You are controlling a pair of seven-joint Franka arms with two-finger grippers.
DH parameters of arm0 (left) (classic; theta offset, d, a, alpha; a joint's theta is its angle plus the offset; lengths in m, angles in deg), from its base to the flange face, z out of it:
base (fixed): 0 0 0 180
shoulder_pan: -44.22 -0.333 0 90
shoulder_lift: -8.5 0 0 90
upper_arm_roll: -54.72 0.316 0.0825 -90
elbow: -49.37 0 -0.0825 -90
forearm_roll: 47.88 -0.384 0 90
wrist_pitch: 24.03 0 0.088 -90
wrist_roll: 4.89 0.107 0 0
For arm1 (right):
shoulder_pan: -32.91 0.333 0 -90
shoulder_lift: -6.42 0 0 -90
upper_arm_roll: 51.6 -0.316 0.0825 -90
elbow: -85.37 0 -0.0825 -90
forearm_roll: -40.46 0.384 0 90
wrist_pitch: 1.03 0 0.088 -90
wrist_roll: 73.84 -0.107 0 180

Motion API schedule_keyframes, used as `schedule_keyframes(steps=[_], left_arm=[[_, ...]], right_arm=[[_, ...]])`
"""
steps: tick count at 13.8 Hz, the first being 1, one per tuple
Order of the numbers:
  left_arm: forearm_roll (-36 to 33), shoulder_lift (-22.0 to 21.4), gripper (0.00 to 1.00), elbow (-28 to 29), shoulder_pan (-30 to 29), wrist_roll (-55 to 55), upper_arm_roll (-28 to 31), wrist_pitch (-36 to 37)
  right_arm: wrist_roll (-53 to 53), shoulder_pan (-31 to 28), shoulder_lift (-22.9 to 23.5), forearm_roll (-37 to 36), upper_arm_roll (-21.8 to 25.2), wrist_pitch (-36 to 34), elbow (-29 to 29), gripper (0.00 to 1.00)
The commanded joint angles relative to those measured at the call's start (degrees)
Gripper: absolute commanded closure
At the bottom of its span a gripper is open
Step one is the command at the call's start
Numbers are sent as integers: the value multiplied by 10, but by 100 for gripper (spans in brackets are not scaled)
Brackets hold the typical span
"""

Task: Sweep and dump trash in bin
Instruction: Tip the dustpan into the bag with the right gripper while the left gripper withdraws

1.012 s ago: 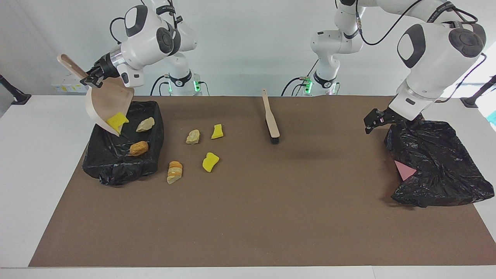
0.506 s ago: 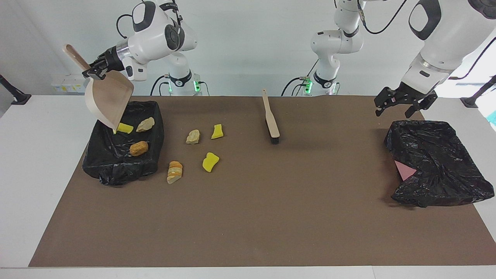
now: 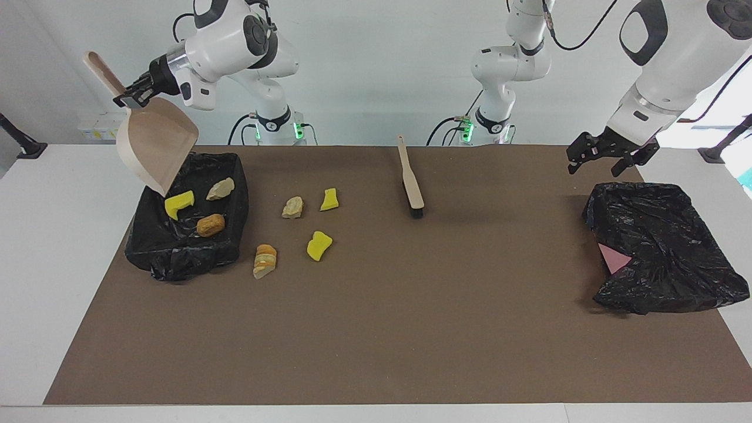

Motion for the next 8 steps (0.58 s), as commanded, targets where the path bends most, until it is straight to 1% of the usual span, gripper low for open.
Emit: schedule_keyframes(steps=[1, 3, 4, 5, 6, 8], left_arm=[[-2, -28, 0, 37, -10, 2, -5, -3], [3, -30, 0, 39, -10, 1, -5, -9], [5, -31, 0, 40, -11, 0, -5, -9], [5, -31, 0, 43, -10, 0, -5, -12], [5, -31, 0, 44, -10, -1, -5, -15], [5, -33, 0, 47, -8, -2, -5, -16]], right_arm=[[-67, 2, 104, 68, -3, -42, 132, 100], [-147, -3, 196, 177, -3, -100, 270, 100], [-180, -7, 226, 211, -3, -111, 319, 100], [-202, -6, 242, 227, -3, -112, 343, 100], [-240, -4, 251, 250, -3, -109, 355, 100], [-343, 1, 279, 321, -3, -109, 387, 100]])
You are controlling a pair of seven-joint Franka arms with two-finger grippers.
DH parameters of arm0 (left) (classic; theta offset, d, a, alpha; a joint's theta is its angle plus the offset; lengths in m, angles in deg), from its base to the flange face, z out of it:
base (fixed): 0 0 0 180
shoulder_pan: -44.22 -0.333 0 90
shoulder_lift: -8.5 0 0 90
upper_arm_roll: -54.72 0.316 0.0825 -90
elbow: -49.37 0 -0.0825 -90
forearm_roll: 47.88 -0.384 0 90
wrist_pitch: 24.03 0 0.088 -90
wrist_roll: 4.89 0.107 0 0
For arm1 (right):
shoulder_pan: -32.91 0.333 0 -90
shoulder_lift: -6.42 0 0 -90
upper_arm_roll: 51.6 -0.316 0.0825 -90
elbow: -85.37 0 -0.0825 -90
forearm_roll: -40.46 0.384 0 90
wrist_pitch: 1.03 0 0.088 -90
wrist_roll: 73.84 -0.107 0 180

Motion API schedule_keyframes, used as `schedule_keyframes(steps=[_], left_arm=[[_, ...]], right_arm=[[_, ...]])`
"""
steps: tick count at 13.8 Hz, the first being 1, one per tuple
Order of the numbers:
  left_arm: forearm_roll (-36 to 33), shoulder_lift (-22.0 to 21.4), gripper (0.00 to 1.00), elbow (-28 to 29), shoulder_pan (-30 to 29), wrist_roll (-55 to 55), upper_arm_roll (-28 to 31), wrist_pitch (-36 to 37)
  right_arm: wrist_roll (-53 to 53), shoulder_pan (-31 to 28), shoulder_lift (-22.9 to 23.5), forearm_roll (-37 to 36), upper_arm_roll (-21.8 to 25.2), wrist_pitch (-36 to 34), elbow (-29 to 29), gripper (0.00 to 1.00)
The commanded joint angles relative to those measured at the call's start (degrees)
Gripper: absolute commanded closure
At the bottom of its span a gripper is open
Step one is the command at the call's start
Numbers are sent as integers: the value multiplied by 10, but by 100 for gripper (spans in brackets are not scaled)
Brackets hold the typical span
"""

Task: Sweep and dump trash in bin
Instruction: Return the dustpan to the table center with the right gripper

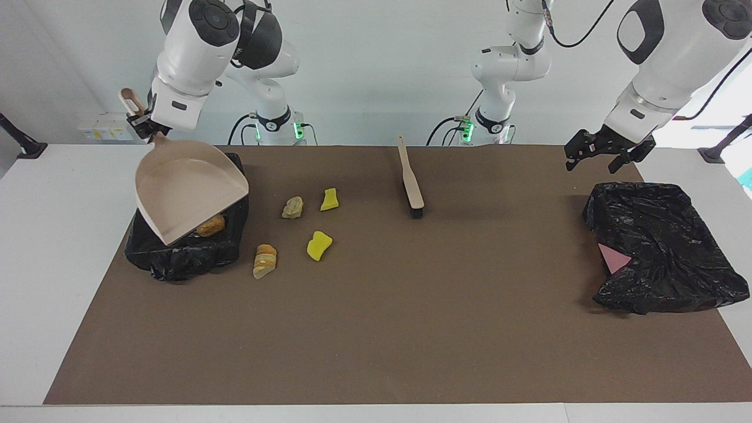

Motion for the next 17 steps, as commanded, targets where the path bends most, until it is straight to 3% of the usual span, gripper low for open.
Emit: schedule_keyframes(steps=[1, 8, 13, 17], left_arm=[[4, -20, 0, 25, -8, -1, -5, -14], [4, -24, 0, 35, -4, 0, -5, -21], [4, -26, 0, 38, -3, -1, -5, -24], [4, -26, 0, 38, -6, 1, -5, -24]], right_arm=[[-130, 4, 58, 85, -3, -22, 81, 100], [-526, 117, 261, 216, -3, 16, 279, 100], [-709, 192, 349, 283, -2, 89, 319, 100], [-800, 240, 392, 338, -3, 188, 320, 100]])
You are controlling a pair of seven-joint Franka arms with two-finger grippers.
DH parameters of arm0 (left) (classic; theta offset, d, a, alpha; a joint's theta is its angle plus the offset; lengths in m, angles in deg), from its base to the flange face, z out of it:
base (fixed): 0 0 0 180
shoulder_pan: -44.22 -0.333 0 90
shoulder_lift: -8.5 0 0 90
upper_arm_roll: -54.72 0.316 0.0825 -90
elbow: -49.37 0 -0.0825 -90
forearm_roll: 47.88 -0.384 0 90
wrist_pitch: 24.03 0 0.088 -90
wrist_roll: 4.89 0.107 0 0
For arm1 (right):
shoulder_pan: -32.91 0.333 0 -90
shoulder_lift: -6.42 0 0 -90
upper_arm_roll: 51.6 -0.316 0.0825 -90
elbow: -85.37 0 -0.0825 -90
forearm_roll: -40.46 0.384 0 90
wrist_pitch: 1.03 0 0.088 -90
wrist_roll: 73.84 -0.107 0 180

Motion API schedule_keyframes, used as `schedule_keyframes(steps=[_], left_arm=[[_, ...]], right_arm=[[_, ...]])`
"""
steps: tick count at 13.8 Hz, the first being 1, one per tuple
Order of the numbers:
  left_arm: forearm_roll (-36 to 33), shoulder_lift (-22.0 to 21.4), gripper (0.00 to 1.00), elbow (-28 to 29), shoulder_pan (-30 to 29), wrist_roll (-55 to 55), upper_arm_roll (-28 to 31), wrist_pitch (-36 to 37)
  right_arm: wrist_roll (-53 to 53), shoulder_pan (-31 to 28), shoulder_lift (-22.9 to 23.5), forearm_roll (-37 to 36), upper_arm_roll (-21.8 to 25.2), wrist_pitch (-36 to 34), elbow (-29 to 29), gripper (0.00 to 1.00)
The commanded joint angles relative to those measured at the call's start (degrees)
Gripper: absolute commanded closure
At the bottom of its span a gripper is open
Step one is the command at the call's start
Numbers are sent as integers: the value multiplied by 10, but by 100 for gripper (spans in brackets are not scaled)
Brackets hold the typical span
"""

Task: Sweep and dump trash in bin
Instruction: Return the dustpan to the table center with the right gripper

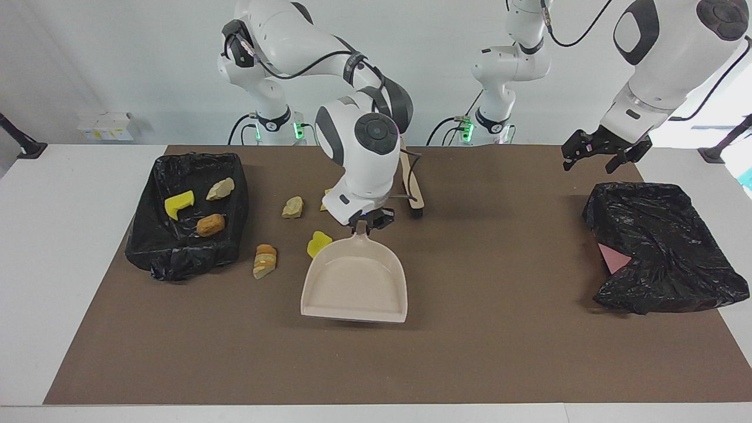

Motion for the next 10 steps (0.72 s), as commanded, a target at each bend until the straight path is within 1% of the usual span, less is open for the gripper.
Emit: schedule_keyframes(steps=[1, 3, 6, 7, 8, 10], left_arm=[[4, -19, 0, 25, -6, 1, -3, -16], [4, -20, 0, 28, -6, -1, -3, -16], [4, -22, 0, 30, -6, 0, -3, -17], [4, -21, 0, 30, -6, 0, -3, -18], [4, -21, 0, 30, -6, 0, -3, -19], [4, -21, 0, 30, -5, -1, -3, -21]], right_arm=[[-35, 15, 33, 45, 0, 38, 29, 100], [-61, 46, 37, 55, 1, 46, 25, 100], [-67, 75, 48, 87, 1, 73, 9, 100], [-66, 76, 48, 89, 1, 81, 2, 100], [-56, 70, 48, 89, 1, 82, -9, 100], [13, 65, 46, 91, 1, 89, -20, 100]])
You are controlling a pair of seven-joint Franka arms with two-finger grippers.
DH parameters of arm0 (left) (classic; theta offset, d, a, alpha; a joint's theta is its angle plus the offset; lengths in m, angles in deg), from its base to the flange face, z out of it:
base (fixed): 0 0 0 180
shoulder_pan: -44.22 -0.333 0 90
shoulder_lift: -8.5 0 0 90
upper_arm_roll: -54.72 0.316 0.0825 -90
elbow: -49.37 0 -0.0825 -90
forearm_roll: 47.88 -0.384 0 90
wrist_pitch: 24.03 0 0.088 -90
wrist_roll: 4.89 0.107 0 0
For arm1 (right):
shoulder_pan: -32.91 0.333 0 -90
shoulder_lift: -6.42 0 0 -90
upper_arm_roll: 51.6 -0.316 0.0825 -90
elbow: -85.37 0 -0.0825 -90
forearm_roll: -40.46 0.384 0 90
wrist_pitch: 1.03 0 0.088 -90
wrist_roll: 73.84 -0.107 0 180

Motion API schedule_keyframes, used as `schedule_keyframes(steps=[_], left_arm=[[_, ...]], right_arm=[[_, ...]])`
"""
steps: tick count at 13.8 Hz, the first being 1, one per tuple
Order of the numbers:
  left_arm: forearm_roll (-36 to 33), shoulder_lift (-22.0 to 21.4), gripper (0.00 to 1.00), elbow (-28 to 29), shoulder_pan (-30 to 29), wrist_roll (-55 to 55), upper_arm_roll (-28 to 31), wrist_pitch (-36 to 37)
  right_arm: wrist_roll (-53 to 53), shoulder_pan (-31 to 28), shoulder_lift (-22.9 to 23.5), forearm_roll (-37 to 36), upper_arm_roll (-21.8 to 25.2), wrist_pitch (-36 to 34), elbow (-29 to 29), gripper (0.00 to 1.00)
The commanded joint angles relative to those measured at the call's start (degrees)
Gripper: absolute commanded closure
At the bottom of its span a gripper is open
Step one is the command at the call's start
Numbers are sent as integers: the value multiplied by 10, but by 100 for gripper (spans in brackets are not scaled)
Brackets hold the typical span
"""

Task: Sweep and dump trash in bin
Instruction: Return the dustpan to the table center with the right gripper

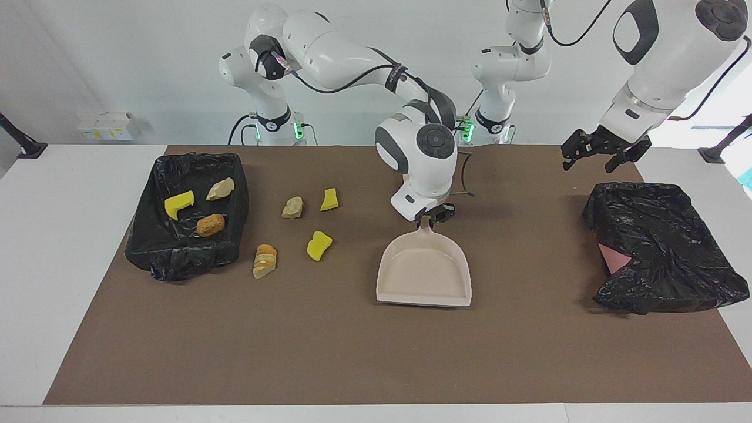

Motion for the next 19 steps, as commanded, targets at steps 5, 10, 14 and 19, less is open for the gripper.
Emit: schedule_keyframes(steps=[5, 10, 14, 19], left_arm=[[4, -18, 0, 25, -8, 7, -4, -24], [4, -11, 0, 25, -2, 9, -4, -33], [14, -5, 0, 25, -2, 2, -4, -48], [27, 6, 0, 24, 1, -2, -4, -67]], right_arm=[[144, -20, -10, 7, 4, 29, -38, 97], [93, -16, -17, 6, 9, 42, -58, 76], [28, -16, -18, -17, 9, 40, -57, 51], [24, -16, -42, -15, 8, 29, -58, 3]])
